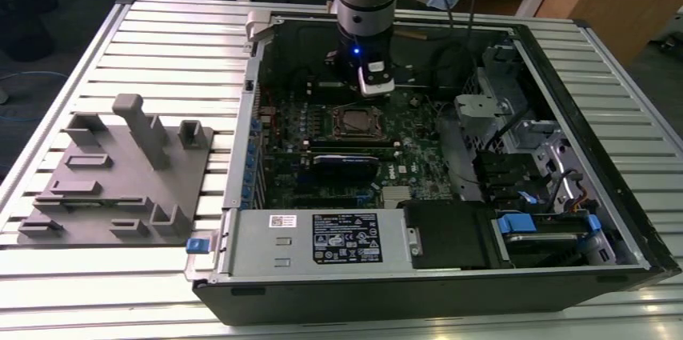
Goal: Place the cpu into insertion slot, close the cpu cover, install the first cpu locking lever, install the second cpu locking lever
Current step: 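Install the first cpu locking lever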
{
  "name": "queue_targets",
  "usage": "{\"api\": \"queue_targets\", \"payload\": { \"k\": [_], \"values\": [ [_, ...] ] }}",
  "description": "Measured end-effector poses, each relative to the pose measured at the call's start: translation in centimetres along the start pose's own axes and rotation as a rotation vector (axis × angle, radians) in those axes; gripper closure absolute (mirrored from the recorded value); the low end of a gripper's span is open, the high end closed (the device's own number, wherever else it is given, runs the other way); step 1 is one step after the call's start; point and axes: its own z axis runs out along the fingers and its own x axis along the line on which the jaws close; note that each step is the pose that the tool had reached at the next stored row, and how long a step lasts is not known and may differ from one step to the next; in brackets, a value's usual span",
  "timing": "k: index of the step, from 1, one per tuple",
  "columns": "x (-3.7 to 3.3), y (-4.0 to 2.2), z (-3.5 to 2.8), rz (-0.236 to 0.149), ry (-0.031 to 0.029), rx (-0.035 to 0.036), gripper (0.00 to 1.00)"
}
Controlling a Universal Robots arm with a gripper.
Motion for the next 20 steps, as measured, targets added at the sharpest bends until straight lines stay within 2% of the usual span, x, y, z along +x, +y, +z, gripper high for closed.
{"api": "queue_targets", "payload": {
  "k": [8, 16, 20],
  "values": [
    [0.03, 0.04, 0.15, 0.079, -0.0156, 0.0032, 0.9],
    [0.17, 0.35, 0.21, 0.113, -0.0221, 0.0047, 0.9],
    [0.19, 0.41, 0.23, 0.119, -0.0235, 0.0049, 0.9]
  ]
}}
